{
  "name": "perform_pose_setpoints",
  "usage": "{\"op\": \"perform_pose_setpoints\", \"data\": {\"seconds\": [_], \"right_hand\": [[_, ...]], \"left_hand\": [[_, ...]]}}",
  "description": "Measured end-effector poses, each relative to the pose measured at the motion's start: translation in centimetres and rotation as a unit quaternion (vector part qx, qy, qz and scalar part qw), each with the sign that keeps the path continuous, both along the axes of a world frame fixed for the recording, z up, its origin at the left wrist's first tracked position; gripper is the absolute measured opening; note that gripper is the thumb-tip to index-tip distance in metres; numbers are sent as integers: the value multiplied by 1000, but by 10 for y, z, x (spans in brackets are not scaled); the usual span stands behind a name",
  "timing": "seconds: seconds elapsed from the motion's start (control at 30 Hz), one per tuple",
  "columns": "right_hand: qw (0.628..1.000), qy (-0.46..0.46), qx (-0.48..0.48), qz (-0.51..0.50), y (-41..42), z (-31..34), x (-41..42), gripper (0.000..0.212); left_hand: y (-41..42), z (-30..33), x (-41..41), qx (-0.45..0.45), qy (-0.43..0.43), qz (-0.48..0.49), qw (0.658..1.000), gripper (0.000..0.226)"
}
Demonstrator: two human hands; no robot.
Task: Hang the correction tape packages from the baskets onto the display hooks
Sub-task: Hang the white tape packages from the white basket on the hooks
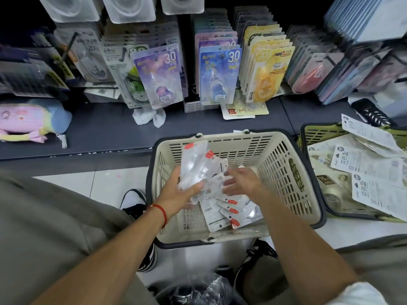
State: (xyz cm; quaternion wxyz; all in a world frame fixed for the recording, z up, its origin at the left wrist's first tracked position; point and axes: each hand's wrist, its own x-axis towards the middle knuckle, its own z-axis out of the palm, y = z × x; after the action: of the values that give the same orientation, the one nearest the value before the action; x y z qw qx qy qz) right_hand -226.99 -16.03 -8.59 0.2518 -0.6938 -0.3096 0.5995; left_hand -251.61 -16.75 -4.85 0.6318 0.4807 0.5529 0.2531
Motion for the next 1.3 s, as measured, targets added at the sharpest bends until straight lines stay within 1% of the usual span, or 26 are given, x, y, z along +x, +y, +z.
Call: {"op": "perform_pose_setpoints", "data": {"seconds": [0.03,0.07,0.1,0.13,0.17,0.2,0.27,0.3,0.37,0.4,0.43,0.47,0.5,0.57,0.6,0.63,0.67,0.73,0.8,0.83,0.93,0.97,1.03,1.13,1.23,1.3], "right_hand": [[977,-190,30,96,-1,-11,6,24],[922,-321,47,210,-1,-22,12,38],[867,-380,50,318,-2,-34,17,64],[823,-397,39,404,-4,-41,18,86],[782,-415,35,465,-5,-47,19,99],[748,-433,40,501,-5,-52,19,106],[708,-478,58,516,-2,-58,20,107],[698,-494,65,515,2,-56,21,103],[690,-518,63,502,8,-51,27,85],[694,-527,56,488,9,-49,30,75],[714,-524,40,463,9,-46,34,71],[749,-506,24,428,7,-41,37,70],[800,-465,18,378,6,-36,39,68],[914,-329,25,236,0,-21,41,65],[956,-244,29,160,-3,-11,40,68],[981,-164,41,97,-5,0,36,74],[992,-99,54,52,-6,11,29,83],[996,-28,89,8,-5,34,10,102],[991,-17,133,-2,0,54,-12,99],[988,-10,153,-2,3,64,-23,88],[979,16,205,-18,7,92,-48,34],[973,7,232,-19,9,104,-51,25],[957,-18,291,-4,14,126,-53,32],[943,-10,332,-4,22,165,-54,56],[931,-15,364,20,31,204,-52,38],[922,-12,387,17,38,231,-50,42]], "left_hand": [[-2,-1,-1,-30,-16,25,999,62],[-3,-2,-1,-57,-32,48,997,61],[-5,-3,-1,-83,-51,68,993,59],[-6,-4,0,-105,-69,82,989,56],[-6,-4,0,-120,-83,94,985,56],[-6,-3,0,-129,-92,102,982,57],[-5,-3,1,-138,-99,110,979,64],[-4,-3,1,-139,-99,114,979,68],[-3,-2,3,-140,-97,120,978,69],[-2,-3,4,-139,-97,122,978,68],[-2,-3,5,-138,-96,122,978,66],[-2,-4,7,-136,-95,121,979,63],[-3,-6,8,-133,-95,121,979,59],[-4,-7,12,-123,-94,126,980,52],[-5,-6,14,-115,-96,132,980,51],[-6,-4,16,-106,-102,139,979,51],[-7,-2,19,-97,-112,144,978,52],[-7,7,24,-78,-141,142,977,57],[-6,19,29,-61,-176,140,972,62],[-5,26,31,-52,-195,139,970,63],[-2,50,31,-30,-244,152,957,52],[0,59,29,-18,-253,159,954,47],[5,77,22,16,-269,167,948,43],[15,108,12,61,-290,161,941,56],[28,139,7,113,-294,144,938,66],[41,162,3,150,-294,151,932,67]]}}
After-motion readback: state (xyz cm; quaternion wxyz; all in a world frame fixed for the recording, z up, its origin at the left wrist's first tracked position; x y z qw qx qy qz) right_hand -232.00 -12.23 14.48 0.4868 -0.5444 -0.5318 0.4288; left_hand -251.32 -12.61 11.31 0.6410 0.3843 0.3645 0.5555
